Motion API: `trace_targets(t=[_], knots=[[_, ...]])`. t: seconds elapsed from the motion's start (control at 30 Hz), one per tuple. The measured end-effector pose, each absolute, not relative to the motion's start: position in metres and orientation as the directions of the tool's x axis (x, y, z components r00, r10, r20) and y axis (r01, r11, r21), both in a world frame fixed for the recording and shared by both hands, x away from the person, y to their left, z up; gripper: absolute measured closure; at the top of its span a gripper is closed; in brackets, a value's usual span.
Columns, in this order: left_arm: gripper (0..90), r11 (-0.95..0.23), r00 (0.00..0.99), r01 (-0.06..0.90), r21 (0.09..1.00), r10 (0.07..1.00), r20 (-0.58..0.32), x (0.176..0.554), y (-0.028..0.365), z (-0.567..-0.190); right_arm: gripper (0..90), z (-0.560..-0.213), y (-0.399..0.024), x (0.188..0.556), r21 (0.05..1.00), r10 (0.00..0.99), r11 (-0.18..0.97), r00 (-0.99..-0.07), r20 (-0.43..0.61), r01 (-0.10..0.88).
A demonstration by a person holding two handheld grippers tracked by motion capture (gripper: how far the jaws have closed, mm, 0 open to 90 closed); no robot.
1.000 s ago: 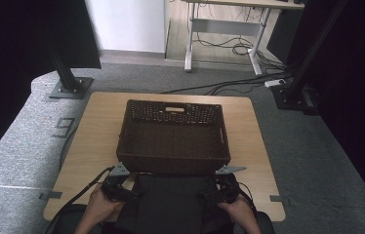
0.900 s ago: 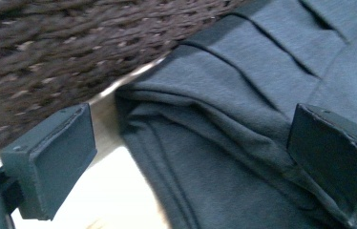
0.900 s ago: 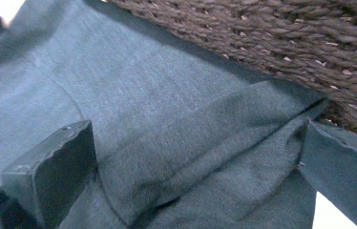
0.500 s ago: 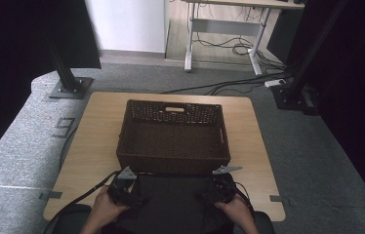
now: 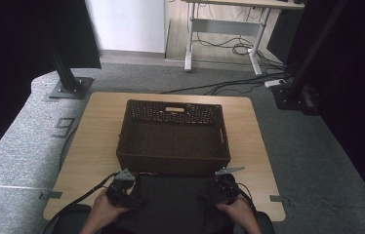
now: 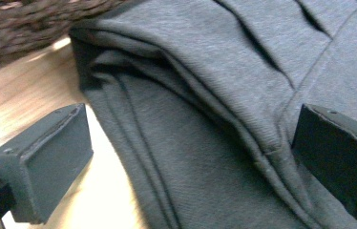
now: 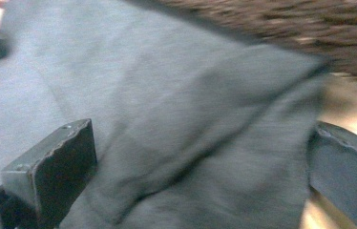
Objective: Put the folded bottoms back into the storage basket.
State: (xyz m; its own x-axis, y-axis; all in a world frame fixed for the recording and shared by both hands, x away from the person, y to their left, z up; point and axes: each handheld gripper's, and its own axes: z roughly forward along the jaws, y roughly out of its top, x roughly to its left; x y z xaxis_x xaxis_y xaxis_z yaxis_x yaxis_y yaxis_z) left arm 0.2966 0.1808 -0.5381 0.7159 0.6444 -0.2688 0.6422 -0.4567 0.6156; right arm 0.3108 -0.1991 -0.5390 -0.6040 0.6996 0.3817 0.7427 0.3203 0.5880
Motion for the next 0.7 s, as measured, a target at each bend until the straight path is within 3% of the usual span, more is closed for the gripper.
trace_targets(t=[0.07,0.23,0.37,0.7], knots=[[3.7,-0.453,0.721,0.643,0.618,0.631,-0.287,0.296,0.179,-0.538,0.0,-0.539,-0.196,0.309,0.577,0.644,0.34,-0.631,0.433,0.743],[7.1,-0.466,0.735,0.634,0.617,0.612,-0.294,0.295,0.174,-0.537,0.0,-0.537,-0.178,0.301,0.564,0.625,0.429,-0.683,0.379,0.705],[10.0,-0.477,0.747,0.627,0.616,0.592,-0.302,0.293,0.17,-0.537,8.7,-0.535,-0.174,0.302,0.556,0.611,0.43,-0.682,0.401,0.711],[24.9,-0.48,0.764,0.63,0.61,0.52,-0.38,0.292,0.165,-0.537,27.1,-0.544,-0.178,0.311,0.525,0.479,0.37,-0.642,0.599,0.766]])
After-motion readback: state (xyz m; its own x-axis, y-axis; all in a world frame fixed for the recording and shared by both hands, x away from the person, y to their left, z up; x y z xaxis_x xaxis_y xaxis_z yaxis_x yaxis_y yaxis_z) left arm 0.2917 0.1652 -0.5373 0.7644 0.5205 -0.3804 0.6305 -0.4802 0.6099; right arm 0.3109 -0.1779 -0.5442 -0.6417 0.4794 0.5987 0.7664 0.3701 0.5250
